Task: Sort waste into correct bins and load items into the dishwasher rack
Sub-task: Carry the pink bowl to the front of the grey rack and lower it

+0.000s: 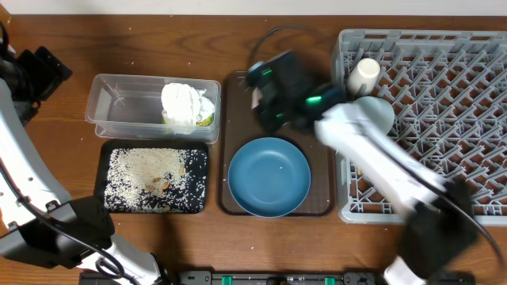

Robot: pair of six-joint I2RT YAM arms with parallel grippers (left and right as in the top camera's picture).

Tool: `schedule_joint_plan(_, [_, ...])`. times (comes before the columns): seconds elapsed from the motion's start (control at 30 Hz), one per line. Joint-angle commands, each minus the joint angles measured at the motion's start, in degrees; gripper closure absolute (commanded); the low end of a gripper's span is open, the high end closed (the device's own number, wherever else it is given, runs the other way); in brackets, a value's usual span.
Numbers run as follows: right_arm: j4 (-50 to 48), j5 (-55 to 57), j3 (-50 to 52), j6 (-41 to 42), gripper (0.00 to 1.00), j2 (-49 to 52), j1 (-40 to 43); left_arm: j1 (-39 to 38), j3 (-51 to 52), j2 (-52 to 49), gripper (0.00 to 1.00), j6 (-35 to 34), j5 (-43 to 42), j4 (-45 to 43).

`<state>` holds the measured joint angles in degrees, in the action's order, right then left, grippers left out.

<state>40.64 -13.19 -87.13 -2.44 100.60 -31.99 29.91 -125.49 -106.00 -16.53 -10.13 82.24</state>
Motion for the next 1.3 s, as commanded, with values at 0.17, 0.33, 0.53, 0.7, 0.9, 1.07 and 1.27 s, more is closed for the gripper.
schedule_joint_plan(0.17, [19.4,-23.5,-1.0,2.8,0.99,-17.4,15.8,0.3,-0.3,-0.4,0.08,-0.1,0.3,0.2])
schedule_joint_plan(0.33, [32.4,-25.5,-0.8,-0.1,0.99,-22.1,23.0,0.3,-0.3,-0.4,0.08,-0.1,0.3,0.2])
schedule_joint_plan(0.53, [38.1,-38.4,2.4,-6.6,0.99,-27.7,30.2,0.3,-0.3,-0.4,0.08,-0.1,0.3,0.2])
schedule_joint_plan(0.7, [38.1,-39.9,7.4,-7.0,0.99,-33.7,39.3,0.3,-0.3,-0.4,0.08,-0.1,0.3,0.2])
schedule_joint_plan(0.9, [38.2,-47.6,16.9,-11.0,0.99,-37.5,49.7,0.3,-0.3,-0.4,0.08,-0.1,0.3,0.2])
schedule_joint_plan(1.07, [35.0,-60.5,28.2,-14.4,0.99,-35.9,53.2,0.3,-0.3,-0.4,0.08,-0.1,0.3,0.2])
schedule_joint_plan(1.27, [28.0,-67.3,36.4,-16.1,0.99,-30.5,58.9,0.3,-0.3,-0.4,0.08,-0.1,0.3,0.2])
